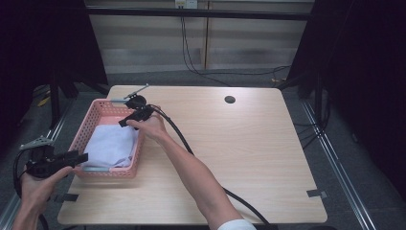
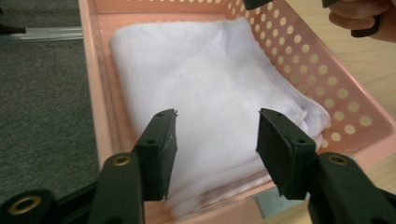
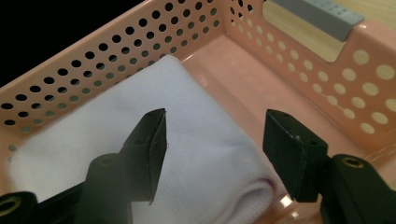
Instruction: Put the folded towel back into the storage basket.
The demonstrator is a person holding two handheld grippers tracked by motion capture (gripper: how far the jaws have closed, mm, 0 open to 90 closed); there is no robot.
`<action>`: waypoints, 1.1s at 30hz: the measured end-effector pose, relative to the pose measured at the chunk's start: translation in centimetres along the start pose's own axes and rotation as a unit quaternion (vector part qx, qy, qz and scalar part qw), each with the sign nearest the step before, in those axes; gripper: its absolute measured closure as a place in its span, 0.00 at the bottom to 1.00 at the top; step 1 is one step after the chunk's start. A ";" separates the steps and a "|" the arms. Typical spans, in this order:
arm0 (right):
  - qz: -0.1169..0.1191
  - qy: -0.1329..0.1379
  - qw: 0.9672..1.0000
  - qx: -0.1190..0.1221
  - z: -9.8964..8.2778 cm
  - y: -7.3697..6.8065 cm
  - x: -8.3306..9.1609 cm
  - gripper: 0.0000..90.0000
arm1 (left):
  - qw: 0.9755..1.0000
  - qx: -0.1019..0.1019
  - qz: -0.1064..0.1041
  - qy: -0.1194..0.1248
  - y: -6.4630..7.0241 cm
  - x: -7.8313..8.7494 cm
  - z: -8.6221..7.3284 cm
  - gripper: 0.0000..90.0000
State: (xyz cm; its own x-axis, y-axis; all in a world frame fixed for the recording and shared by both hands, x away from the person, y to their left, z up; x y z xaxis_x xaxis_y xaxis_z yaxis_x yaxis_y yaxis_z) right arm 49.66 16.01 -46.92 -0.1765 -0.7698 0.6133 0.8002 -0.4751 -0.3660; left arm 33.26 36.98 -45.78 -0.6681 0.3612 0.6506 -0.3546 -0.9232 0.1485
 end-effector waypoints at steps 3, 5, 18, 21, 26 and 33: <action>-0.001 0.007 1.000 0.007 0.1 0.2 0.8 0.40 | 1.000 -0.010 -0.002 0.004 0.9 0.1 0.5 0.50; 0.001 0.013 1.000 0.015 0.2 0.3 1.5 0.38 | 1.000 -0.016 -0.005 0.010 1.6 0.1 0.9 0.49; 0.015 0.048 0.997 0.061 -1.7 0.0 8.6 0.35 | 0.999 -0.032 -0.027 0.016 7.1 -1.0 1.9 0.47; 0.011 0.055 0.996 0.069 -2.3 -0.1 10.5 0.35 | 0.999 -0.038 -0.029 0.023 8.8 -1.3 1.8 0.45; 0.004 0.070 0.995 0.075 -5.2 0.3 13.7 0.35 | 0.997 -0.068 -0.039 0.022 12.0 -2.2 1.6 0.48; -0.021 0.089 0.994 0.063 -9.6 1.3 18.8 0.37 | 0.996 -0.067 -0.051 0.031 15.5 -3.6 1.6 0.44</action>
State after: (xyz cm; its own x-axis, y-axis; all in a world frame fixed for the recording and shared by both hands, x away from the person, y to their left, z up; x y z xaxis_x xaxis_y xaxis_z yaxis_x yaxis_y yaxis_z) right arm 41.86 -3.16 -42.55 -0.3003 -0.8192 0.4886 0.8539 -0.4591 -0.2450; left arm 31.24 21.19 -44.57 -0.6619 0.4630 0.5896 -0.5040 -0.8570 0.1071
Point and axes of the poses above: each handheld gripper's, and its own axes: x roughly backward along the jaws, z roughly out of its top, y roughly to its right, the point moved 5 cm from there along -x, roughly forward along the jaws, and after that the axes turned 8 degrees about z, right-handed, at the moved point
